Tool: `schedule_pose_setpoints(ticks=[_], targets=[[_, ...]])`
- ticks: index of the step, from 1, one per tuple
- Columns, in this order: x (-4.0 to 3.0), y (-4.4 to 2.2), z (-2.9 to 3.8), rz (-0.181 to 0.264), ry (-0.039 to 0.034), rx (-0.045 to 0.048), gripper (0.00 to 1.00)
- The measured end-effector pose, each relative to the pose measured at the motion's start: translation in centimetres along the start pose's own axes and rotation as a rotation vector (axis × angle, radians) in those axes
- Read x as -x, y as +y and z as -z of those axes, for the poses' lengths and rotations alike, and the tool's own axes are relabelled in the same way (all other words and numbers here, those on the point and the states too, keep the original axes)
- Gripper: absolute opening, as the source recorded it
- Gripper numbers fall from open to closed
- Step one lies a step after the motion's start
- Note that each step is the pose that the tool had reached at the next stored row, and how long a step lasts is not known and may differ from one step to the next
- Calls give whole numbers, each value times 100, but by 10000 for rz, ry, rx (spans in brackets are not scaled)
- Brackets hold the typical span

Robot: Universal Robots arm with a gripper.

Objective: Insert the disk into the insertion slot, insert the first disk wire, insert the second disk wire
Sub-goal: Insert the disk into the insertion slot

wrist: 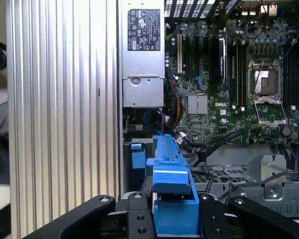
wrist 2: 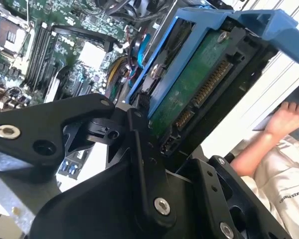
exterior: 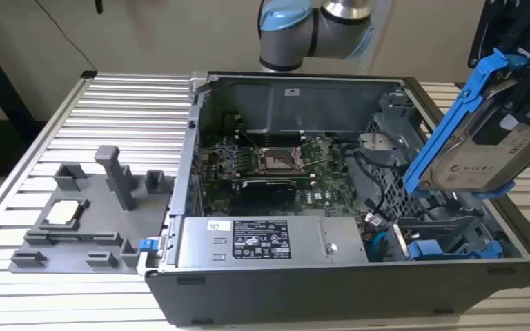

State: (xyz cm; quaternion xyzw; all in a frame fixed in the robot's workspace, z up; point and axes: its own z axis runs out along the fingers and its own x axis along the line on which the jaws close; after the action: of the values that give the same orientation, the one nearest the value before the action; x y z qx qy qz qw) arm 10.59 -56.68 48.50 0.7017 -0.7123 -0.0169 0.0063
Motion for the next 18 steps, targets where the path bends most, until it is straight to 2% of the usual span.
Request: schedule_pose_setpoints(ticks=[4, 10, 18], targets=[[-1, -37, -53, 176, 4, 1, 33], [-5, -140, -130, 386, 12, 5, 33], [-83, -192, -272, 419, 12, 5, 33]])
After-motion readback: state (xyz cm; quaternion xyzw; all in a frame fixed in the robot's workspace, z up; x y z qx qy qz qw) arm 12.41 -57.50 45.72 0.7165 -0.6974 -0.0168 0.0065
